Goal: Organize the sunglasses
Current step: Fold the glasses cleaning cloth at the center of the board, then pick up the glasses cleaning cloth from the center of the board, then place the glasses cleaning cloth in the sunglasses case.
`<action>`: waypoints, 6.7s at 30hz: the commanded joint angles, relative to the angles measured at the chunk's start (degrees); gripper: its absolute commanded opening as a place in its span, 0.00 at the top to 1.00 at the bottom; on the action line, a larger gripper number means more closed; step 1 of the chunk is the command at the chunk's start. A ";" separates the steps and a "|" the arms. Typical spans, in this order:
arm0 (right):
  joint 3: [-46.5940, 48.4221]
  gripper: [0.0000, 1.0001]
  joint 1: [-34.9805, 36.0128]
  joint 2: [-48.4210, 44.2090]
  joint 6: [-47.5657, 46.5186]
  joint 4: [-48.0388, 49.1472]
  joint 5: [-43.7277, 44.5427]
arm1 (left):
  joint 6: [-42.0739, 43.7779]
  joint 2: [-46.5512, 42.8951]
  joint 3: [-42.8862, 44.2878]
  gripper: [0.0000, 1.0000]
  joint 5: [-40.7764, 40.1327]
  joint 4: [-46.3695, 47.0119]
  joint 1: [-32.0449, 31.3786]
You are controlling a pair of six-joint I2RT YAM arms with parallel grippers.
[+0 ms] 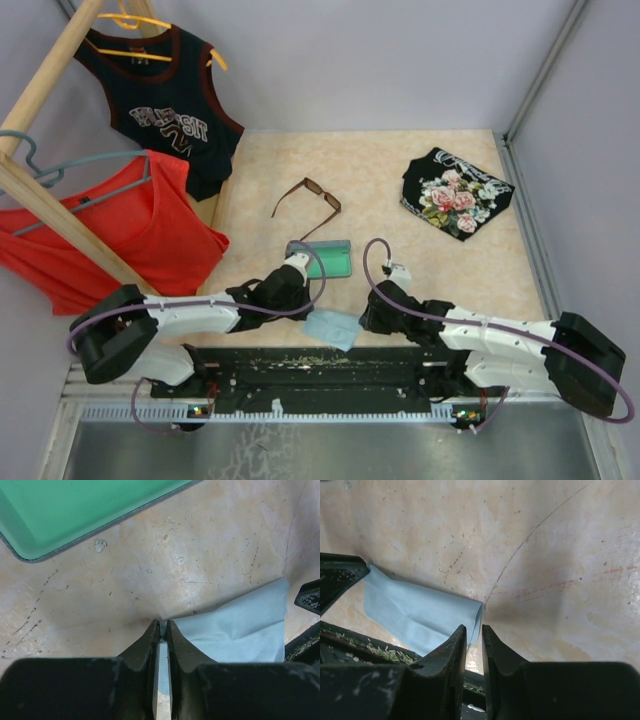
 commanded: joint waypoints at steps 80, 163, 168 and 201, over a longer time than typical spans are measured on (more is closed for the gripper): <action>4.11 0.76 -6.65 14.47 -8.45 12.92 -13.36 | -6.86 -6.81 -5.08 1.00 -1.14 -4.51 0.33; 24.34 0.99 -12.92 24.60 -22.57 11.69 -2.23 | -2.00 1.14 9.52 1.00 -13.88 -1.80 9.68; 25.30 0.99 -13.32 25.79 -23.20 12.04 -2.11 | -1.14 2.23 10.19 1.00 -13.19 -0.87 10.81; 30.21 1.00 -14.86 30.94 -25.12 12.08 -0.09 | -0.62 7.69 12.69 1.00 -11.40 2.00 14.36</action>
